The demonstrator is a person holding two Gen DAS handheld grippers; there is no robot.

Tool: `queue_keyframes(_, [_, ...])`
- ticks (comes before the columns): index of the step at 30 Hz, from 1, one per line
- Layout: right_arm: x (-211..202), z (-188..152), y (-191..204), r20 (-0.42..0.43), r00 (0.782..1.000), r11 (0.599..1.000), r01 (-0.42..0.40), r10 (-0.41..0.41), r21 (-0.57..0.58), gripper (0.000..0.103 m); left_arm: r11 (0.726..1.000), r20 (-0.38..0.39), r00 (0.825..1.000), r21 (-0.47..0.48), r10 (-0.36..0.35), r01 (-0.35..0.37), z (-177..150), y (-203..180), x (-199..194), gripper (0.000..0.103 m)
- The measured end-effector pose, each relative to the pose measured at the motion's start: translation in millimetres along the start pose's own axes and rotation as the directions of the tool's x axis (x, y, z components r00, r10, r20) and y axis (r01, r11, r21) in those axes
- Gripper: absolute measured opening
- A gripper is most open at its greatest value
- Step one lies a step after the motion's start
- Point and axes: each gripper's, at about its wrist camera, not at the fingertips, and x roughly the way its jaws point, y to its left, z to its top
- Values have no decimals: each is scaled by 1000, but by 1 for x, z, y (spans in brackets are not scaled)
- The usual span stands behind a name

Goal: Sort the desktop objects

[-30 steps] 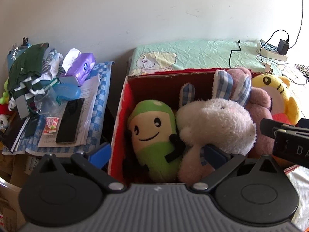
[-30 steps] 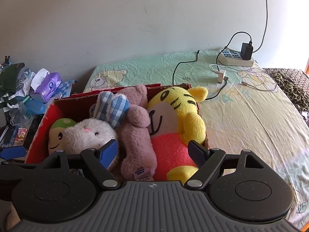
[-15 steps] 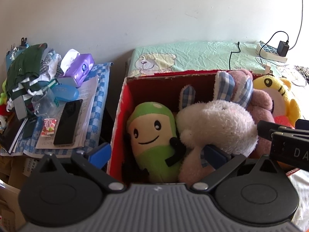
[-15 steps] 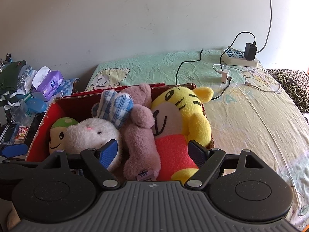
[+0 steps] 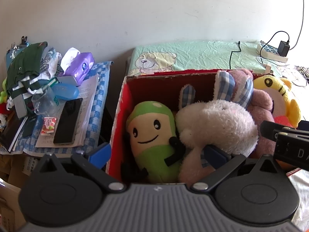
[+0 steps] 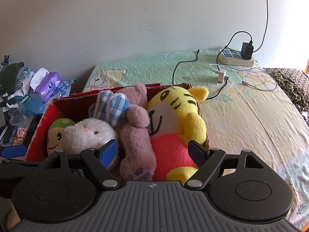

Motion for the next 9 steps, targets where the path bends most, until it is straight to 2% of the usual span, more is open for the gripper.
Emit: queue_keyframes(9, [-4, -2, 0, 10, 1000, 1000, 1, -1, 5, 82, 1000, 10, 1000, -10, -10, 10, -2, 1, -1, 102])
